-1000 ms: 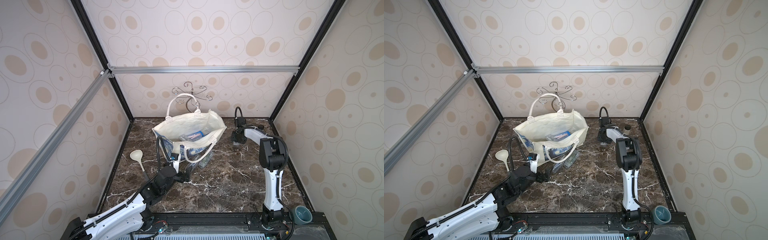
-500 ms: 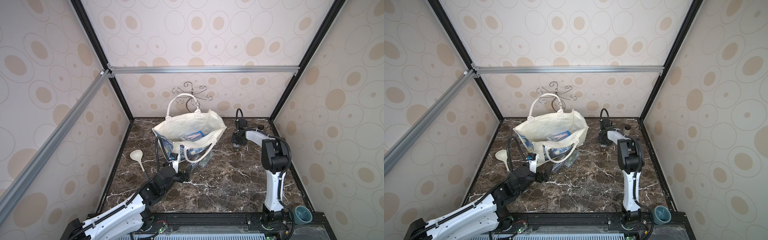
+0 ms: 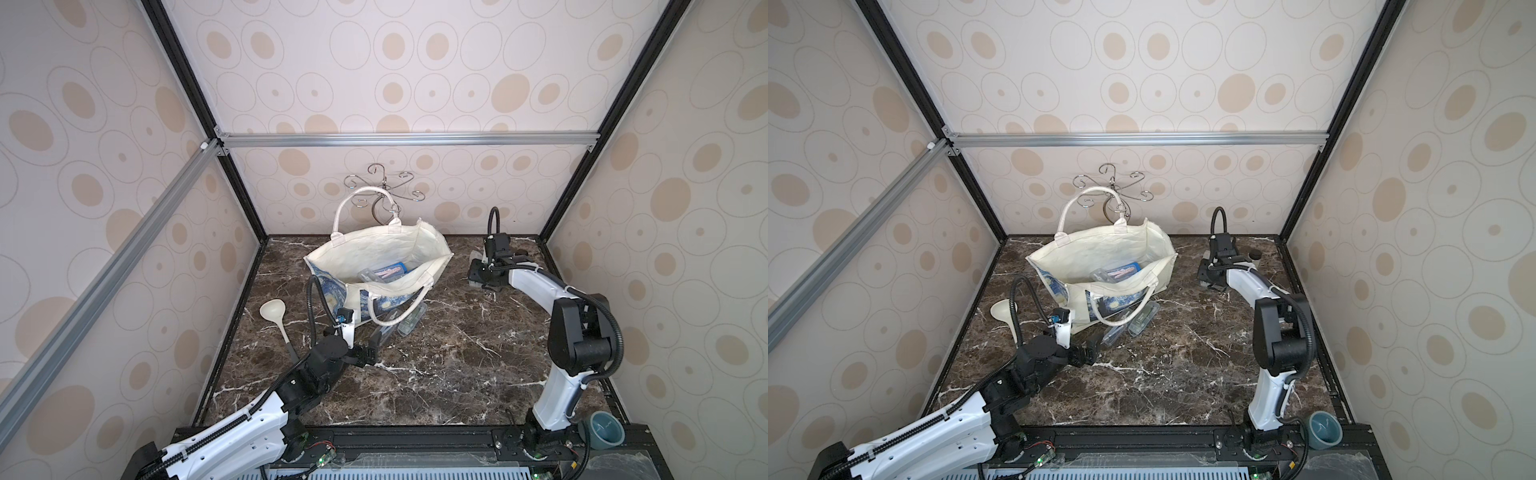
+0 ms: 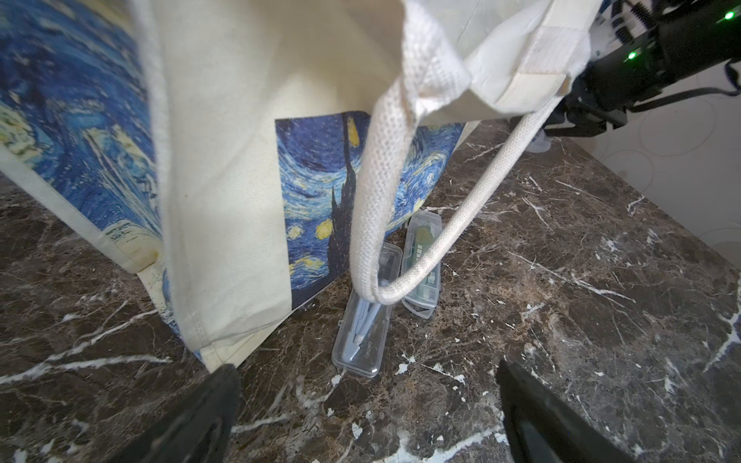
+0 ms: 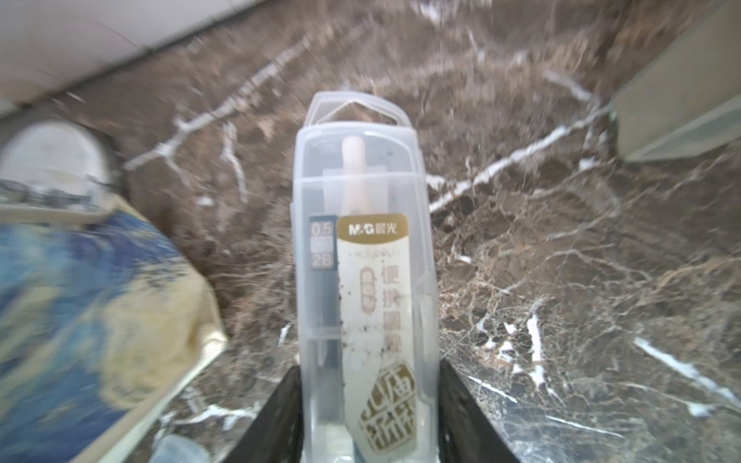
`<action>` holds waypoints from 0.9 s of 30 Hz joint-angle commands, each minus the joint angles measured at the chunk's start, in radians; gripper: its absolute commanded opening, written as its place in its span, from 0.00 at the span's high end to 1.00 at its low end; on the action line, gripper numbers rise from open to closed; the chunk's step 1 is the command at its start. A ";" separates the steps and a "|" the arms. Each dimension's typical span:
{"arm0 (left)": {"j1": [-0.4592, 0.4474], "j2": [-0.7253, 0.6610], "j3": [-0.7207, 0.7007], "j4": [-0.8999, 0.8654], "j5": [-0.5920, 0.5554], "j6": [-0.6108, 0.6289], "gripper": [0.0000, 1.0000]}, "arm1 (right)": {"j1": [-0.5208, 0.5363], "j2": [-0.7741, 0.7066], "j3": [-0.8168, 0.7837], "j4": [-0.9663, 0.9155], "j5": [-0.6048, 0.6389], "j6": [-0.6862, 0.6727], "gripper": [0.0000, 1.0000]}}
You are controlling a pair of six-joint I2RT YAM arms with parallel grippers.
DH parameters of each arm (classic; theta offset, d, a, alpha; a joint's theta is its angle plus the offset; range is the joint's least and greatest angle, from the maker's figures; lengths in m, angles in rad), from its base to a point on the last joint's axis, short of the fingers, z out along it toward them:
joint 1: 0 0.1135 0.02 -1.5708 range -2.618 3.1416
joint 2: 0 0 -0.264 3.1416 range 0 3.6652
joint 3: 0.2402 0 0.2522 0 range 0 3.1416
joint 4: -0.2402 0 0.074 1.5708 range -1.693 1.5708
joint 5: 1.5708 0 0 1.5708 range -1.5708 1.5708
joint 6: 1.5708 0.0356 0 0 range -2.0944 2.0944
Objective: Put the compass set into the canvas bag
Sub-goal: Pick up the compass set at the center of the board, then place the compass set in the canvas bag.
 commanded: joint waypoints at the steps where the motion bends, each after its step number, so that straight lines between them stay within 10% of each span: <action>1: -0.006 -0.007 -0.003 0.032 -0.011 -0.006 0.00 | -0.004 -0.086 -0.025 0.034 -0.046 -0.035 0.51; 15: -0.006 0.023 -0.001 0.075 -0.001 0.010 0.00 | 0.065 -0.387 -0.062 0.110 -0.163 -0.137 0.52; 27: -0.006 0.049 0.004 0.105 0.020 0.010 0.00 | 0.311 -0.340 0.141 0.083 -0.210 -0.337 0.51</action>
